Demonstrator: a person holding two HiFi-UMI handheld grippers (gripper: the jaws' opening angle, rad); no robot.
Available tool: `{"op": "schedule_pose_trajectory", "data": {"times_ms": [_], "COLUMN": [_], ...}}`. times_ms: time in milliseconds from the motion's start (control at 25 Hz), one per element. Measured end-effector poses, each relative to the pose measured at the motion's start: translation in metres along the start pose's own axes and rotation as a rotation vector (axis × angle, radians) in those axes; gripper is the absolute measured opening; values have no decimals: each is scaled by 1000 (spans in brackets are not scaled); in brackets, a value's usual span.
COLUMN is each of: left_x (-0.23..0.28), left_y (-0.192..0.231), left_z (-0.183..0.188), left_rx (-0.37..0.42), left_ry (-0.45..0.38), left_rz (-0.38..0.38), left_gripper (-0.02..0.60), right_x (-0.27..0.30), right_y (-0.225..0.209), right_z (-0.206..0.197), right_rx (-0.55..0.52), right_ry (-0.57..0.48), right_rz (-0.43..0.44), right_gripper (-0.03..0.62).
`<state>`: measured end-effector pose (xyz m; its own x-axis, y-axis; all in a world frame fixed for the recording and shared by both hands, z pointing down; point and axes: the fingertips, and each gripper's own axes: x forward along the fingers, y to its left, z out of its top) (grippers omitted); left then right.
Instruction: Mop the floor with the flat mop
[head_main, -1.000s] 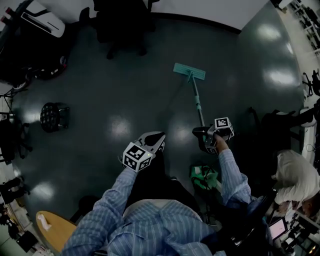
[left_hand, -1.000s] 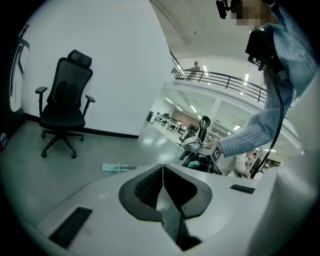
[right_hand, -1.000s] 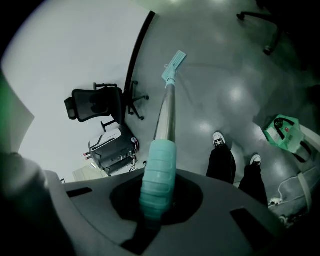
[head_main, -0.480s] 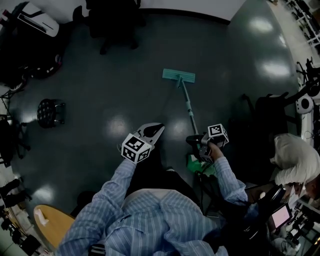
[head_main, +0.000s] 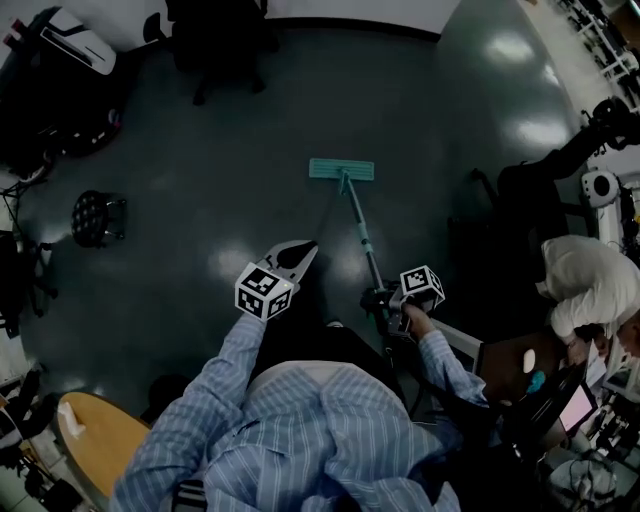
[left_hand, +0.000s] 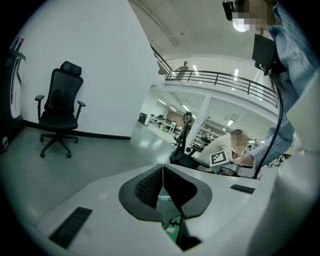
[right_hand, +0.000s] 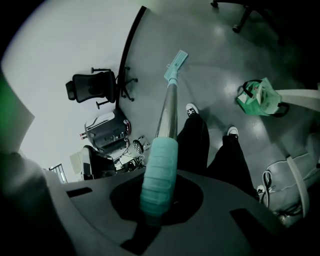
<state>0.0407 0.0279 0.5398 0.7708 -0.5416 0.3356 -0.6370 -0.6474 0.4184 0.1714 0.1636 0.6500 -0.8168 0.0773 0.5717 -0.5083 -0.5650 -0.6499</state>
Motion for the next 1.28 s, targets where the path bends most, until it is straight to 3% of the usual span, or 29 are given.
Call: {"op": "schedule_pose_trajectory", "data": {"times_ms": [280, 480, 600, 960, 1280], "left_x": [-41, -63, -74, -88, -88], "left_y": [-81, -138, -161, -181, -184], "left_z": [-38, -87, -97, -94, -88], "left_rx": [0, 17, 46, 71, 90], "left_ry": [-59, 3, 18, -14, -24], "left_rz": [34, -11, -29, -36, -43], "left_gripper": [6, 6, 6, 6, 6], "right_x": [-6, -10, -19, -51, -43], "right_y": [-73, -115, -136, -176, -174], "right_z": [-90, -136, -166, -222, -233], "right_rx": [-28, -31, -28, -27, -47], "right_ry": [32, 37, 47, 80, 100], "right_rz": [-22, -26, -25, -53, -57], "right_gripper": [9, 9, 9, 9, 11]}}
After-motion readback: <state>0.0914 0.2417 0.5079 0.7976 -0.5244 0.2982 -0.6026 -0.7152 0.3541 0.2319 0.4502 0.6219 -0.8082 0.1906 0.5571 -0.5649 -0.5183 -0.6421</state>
